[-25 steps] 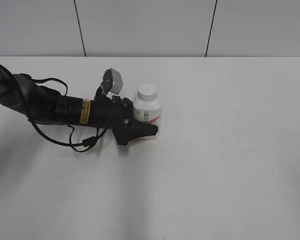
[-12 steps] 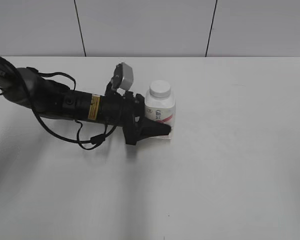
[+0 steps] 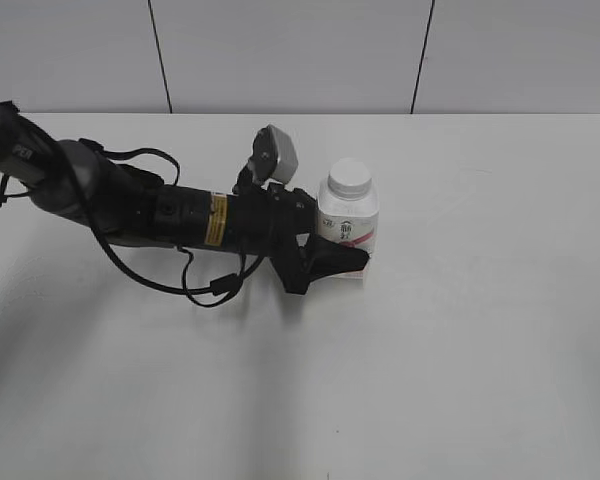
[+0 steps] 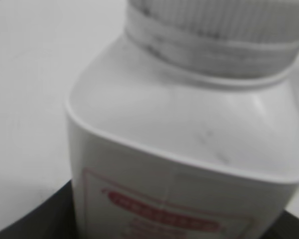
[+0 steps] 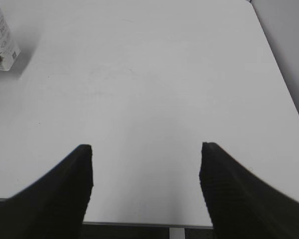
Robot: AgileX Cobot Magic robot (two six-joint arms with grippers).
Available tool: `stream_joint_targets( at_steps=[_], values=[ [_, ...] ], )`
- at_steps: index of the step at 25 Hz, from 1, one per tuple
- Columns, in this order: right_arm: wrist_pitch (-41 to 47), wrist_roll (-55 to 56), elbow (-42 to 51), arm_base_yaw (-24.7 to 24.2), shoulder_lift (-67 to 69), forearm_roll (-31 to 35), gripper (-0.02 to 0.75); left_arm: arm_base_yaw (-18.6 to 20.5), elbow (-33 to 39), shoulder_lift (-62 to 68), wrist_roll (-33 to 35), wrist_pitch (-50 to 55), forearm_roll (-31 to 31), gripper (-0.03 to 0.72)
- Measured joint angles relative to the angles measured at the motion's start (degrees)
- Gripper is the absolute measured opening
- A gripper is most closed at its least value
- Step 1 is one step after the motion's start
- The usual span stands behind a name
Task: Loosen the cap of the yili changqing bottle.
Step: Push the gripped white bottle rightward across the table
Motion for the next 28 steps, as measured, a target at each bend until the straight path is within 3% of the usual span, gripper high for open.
stream_joint_targets(
  at_steps=[7,13,28],
  values=[
    [0.0,0.0,0.0,0.0,0.0,0.0,0.533,0.0,5.6,0.6,6.8,0.0,-5.4,0.441],
    [0.0,0.0,0.0,0.0,0.0,0.0,0.533,0.1,6.4,2.8,8.6,-2.5,-7.9,0.440],
    [0.0,0.0,0.0,0.0,0.0,0.0,0.533,0.6,6.4,3.0,10.3,-4.1,-7.7,0.440]
  ],
)
